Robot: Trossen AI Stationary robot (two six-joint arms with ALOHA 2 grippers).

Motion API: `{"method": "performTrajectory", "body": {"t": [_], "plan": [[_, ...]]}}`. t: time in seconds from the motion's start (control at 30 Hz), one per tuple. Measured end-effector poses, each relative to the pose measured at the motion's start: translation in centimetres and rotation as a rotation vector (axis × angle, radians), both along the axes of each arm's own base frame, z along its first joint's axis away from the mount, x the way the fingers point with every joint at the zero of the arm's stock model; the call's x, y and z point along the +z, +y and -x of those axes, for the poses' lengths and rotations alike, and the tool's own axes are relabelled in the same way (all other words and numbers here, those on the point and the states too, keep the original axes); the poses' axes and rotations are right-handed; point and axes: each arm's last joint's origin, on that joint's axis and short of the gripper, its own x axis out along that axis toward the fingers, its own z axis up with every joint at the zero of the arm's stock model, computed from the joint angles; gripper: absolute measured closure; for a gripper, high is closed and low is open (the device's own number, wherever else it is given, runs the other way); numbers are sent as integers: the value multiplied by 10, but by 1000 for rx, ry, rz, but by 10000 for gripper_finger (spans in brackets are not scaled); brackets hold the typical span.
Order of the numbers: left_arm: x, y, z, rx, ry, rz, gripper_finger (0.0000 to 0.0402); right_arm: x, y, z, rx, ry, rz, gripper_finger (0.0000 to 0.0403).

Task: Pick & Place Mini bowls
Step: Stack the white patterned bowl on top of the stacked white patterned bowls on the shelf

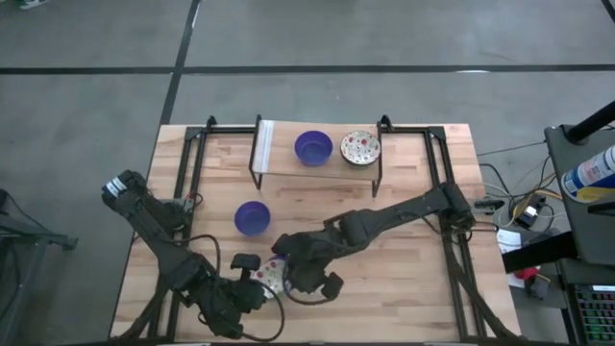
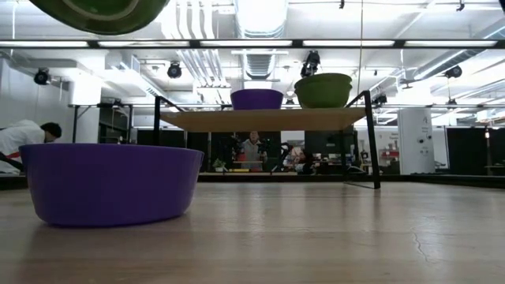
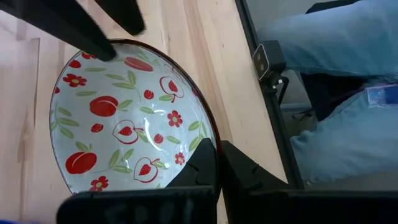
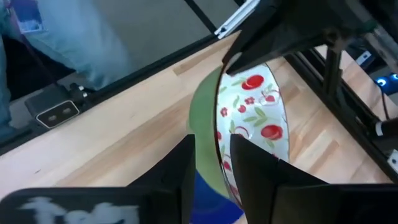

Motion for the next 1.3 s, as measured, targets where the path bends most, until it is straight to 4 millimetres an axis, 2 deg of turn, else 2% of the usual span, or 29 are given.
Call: {"method": "performTrajectory", "body": {"t": [0.17, 0.63, 0.97, 1.3], "plan": [[0, 0, 0, -1, 2, 0, 401, -2, 2, -5, 36, 3, 6, 316], [1, 0, -1, -61, -27, -44, 401, -1, 4, -3, 133, 33, -87, 356], [5, 1, -2, -124, -53, -96, 401, -2, 6, -2, 145, 70, -135, 352], [15, -1, -4, -201, -100, -140, 401, 0, 8, -1, 191, 86, -190, 323]]}}
